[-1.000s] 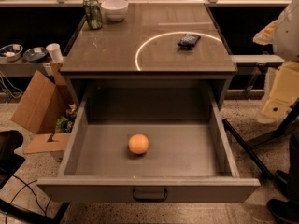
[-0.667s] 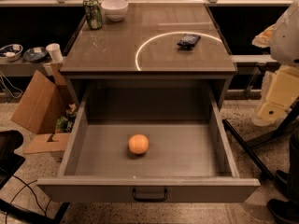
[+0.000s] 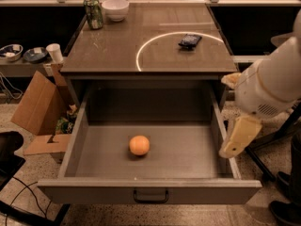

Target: Pick orange from top drawer and place on counter

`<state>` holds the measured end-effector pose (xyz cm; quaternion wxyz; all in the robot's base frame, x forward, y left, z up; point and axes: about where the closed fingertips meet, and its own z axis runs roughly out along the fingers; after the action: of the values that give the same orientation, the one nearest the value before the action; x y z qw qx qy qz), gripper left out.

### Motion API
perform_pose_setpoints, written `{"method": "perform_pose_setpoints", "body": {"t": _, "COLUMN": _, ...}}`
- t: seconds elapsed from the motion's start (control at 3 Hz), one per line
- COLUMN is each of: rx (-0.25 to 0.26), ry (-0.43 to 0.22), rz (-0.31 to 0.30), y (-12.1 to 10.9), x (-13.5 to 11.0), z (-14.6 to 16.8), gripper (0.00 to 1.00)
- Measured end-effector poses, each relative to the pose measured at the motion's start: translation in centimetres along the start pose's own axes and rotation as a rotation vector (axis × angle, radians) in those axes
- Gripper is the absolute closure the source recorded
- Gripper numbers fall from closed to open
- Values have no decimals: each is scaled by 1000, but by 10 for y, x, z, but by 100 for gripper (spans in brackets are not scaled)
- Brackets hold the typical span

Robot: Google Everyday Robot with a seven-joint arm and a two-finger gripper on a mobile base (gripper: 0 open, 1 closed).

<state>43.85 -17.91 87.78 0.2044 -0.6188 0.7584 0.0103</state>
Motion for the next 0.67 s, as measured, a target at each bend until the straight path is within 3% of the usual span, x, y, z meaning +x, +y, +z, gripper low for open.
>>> {"method": "perform_pose_setpoints", "body": {"t": 0.67, "rx": 28, "ry": -148, "rz": -11, "y": -16, "x": -28, "z": 107, "gripper": 0}}
